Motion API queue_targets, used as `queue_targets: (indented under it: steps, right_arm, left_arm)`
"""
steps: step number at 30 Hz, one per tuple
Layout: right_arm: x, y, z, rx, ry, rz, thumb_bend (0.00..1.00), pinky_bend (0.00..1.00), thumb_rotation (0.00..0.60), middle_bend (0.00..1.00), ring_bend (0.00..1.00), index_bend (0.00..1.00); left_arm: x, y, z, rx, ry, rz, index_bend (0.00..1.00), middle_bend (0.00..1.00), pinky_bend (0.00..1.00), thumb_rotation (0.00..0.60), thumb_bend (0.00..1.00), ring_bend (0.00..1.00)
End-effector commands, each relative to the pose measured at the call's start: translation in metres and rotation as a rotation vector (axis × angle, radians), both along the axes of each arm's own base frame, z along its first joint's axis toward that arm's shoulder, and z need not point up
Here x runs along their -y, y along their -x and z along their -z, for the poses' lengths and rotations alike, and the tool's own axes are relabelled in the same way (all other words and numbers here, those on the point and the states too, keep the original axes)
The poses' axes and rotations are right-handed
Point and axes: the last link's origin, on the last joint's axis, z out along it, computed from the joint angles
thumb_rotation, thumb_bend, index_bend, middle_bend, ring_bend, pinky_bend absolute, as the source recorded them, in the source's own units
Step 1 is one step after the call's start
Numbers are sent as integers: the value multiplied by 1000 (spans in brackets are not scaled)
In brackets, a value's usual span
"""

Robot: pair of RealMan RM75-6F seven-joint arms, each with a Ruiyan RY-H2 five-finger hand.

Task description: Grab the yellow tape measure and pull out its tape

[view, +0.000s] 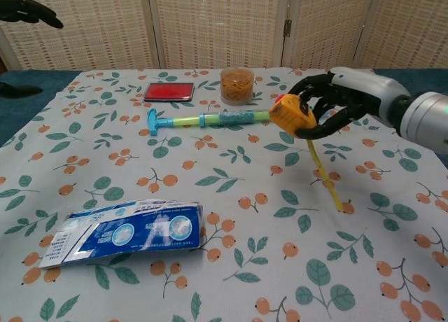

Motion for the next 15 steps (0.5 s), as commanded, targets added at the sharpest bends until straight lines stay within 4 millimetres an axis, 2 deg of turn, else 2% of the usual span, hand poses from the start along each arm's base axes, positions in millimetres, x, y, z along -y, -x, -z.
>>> queue_targets:
  steps: [1,6,15]
  right_arm:
    - [7,-24,13,62,-10,-23,552,271,600,553,487,685]
    - [12,-52,34,190,-46,-20,552,272,600,553,485,685]
    - [20,-80,57,297,-62,-41,553,272,600,553,489,685]
  left_arm:
    - [-16,-24,12,31,43,41,227,120,0,600,292,114]
    - [-29,-50,29,44,70,79,200,120,0,600,292,102]
    - [-42,-82,51,72,90,115,164,120,0,600,290,83]
